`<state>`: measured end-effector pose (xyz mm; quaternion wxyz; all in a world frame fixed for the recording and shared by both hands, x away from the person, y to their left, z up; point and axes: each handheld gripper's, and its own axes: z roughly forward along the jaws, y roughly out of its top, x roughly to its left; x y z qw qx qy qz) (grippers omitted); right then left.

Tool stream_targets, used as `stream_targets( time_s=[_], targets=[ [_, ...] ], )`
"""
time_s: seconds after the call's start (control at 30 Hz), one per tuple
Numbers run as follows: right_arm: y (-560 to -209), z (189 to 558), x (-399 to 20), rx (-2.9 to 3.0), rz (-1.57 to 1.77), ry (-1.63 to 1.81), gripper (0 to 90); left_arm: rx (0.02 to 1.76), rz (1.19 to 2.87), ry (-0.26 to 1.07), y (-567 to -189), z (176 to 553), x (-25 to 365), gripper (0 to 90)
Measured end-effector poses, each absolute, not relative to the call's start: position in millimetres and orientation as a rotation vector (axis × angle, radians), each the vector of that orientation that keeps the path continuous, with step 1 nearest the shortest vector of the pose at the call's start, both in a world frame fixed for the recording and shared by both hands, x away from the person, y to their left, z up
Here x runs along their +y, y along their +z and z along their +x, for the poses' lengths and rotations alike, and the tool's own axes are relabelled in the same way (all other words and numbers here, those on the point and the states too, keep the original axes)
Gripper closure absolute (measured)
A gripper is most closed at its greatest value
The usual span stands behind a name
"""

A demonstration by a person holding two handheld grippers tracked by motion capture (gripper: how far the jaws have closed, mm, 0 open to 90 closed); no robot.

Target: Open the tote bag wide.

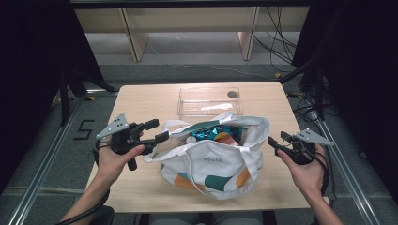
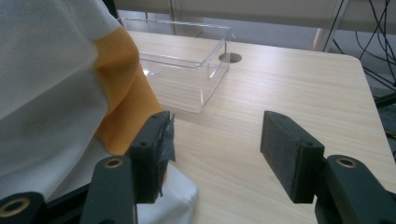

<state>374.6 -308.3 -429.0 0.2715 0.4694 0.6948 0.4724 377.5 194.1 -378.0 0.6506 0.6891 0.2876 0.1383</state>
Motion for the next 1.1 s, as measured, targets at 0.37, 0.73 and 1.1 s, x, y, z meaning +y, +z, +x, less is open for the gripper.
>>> stream_targets(
  time_s=[0.37,0.73,1.1],
  targets=[
    [-429,372,-309,1.836,1.268,1.22,40.6,0.688,1.56,0.409,-376,370,191,34.5],
    [-427,370,-306,1.84,1.267,1.218,48.3,0.586,1.63,0.435,-372,344,161,45.6],
    [-428,371,-308,1.85,1.244,1.224,49.6,0.519,1.737,0.416,-382,338,128,52.9]
  ],
)
